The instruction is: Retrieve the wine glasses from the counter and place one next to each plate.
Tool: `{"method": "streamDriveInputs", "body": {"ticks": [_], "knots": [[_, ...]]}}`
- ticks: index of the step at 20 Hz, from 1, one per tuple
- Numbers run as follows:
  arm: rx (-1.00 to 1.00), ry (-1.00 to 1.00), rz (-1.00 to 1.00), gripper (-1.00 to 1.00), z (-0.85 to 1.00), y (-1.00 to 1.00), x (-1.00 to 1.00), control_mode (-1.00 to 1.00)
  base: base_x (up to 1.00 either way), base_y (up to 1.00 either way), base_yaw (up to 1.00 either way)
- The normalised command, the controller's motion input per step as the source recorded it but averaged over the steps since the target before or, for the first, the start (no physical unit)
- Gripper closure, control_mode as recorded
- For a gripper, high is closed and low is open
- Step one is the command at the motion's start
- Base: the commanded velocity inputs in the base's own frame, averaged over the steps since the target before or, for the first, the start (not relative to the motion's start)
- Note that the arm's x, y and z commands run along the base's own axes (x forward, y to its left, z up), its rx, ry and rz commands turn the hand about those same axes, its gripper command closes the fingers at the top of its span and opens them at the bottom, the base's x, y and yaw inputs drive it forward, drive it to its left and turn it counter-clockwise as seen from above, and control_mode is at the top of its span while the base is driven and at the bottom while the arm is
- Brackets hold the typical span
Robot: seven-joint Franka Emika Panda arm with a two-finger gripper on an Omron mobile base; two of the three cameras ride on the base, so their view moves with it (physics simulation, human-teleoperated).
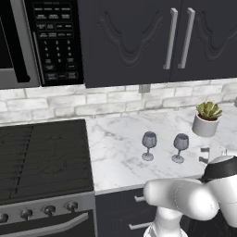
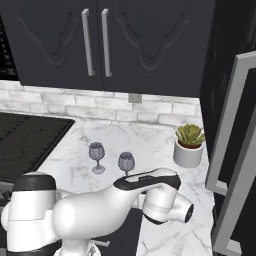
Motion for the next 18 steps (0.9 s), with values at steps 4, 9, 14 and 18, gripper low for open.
{"method": "streamDriveInputs", "body": {"ticks": [4, 9, 14, 18], "knots": [[0.0, 0.01, 0.0, -1.0, -0.23, 0.0, 0.38, -1.0, 0.0, 0.0, 0.0], [0.0, 0.04, 0.0, -1.0, -0.32, 0.0, 0.38, -1.0, 0.0, 0.0, 0.0], [0.0, 0.03, 0.0, -1.0, -0.39, 0.0, 0.17, -1.0, 0.0, 0.0, 0.0], [0.0, 0.0, 0.0, -1.0, -0.32, 0.0, 0.08, -1.0, 0.0, 0.0, 0.0]]}}
